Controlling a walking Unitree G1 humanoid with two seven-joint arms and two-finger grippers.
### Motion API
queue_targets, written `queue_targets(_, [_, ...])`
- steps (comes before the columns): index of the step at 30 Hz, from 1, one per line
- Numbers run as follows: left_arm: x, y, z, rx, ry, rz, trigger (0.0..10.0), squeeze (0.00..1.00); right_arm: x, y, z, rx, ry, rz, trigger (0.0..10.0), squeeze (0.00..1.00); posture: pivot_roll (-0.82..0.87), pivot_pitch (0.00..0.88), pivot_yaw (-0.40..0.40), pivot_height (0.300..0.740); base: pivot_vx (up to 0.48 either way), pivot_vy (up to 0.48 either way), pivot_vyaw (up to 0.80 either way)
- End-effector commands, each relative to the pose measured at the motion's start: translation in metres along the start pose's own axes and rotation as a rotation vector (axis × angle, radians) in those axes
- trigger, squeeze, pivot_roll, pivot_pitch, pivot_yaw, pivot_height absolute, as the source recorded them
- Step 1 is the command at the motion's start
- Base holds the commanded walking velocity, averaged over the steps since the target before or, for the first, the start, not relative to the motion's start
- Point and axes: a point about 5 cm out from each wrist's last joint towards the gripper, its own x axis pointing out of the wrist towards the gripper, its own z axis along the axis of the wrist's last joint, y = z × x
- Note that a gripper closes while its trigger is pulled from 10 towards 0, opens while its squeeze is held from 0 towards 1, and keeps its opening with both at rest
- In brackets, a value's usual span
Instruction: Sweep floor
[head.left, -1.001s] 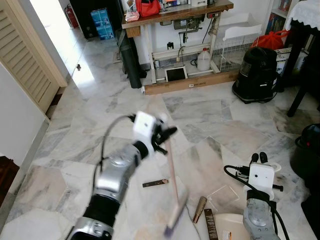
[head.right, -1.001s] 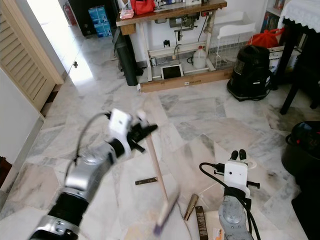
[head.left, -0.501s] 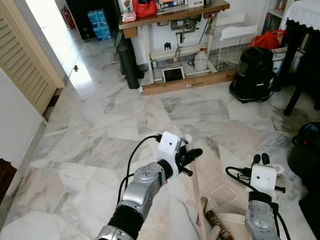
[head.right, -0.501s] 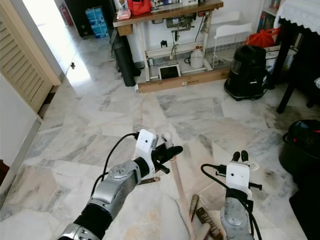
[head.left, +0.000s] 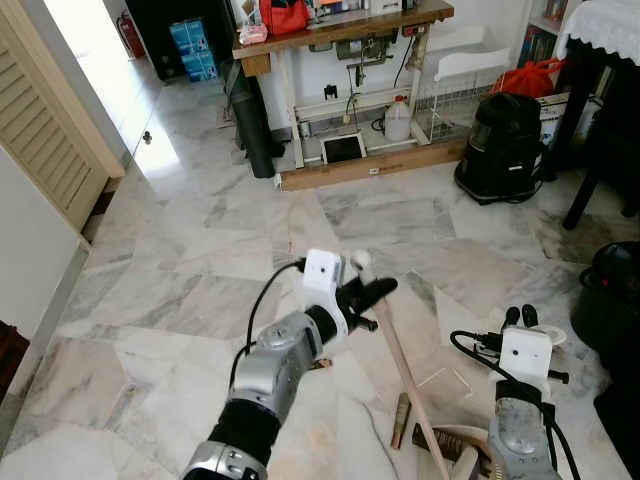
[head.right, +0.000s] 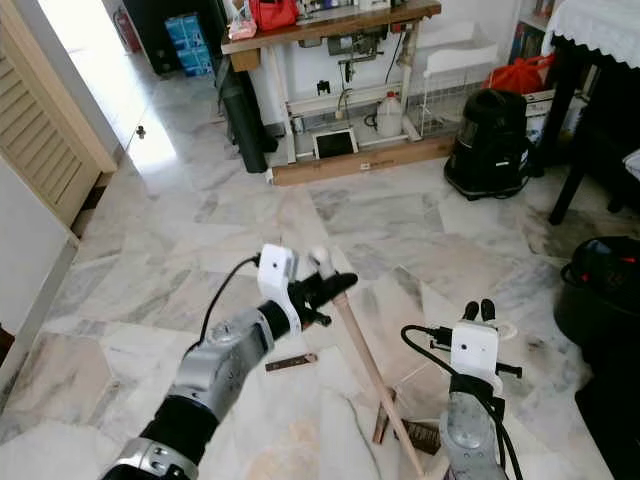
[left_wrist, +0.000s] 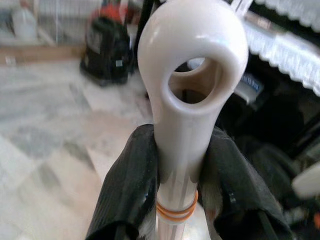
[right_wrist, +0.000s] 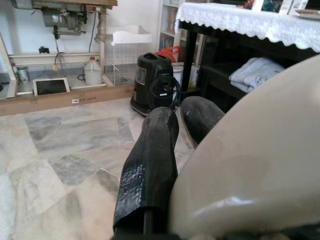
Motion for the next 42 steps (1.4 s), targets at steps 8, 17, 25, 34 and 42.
queue_targets(8, [-0.010,0.015,0.062,0.049,-0.219,0.053,10.0,0.00,0.007,0.004,0.003,0.063,0.021,-0.005,10.0,0.00,-0.02,0.000,0.135,0.740,0.000,0.000,0.00])
queue_targets(17, [-0.020,0.033,0.073,0.110,-0.266,0.151,10.0,0.00,0.014,-0.010,0.007,0.141,0.012,-0.061,10.0,0.00,-0.04,0.000,0.116,0.740,0.000,0.000,0.00])
queue_targets(25, [-0.027,0.045,0.072,0.161,-0.262,0.209,10.0,0.00,0.018,-0.017,0.009,0.162,0.003,-0.076,10.0,0.00,-0.04,0.000,0.097,0.740,0.000,0.000,0.00])
queue_targets(34, [-0.041,0.065,0.064,0.206,-0.240,0.307,10.0,0.00,0.022,-0.021,0.013,0.212,-0.003,-0.093,10.0,0.00,-0.04,0.000,0.086,0.740,0.000,0.000,0.00])
queue_targets(42, [-0.054,0.082,0.057,0.234,-0.224,0.389,10.0,0.00,0.027,-0.030,0.018,0.336,-0.015,-0.153,10.0,0.00,-0.04,0.000,0.087,0.740,0.000,0.000,0.00])
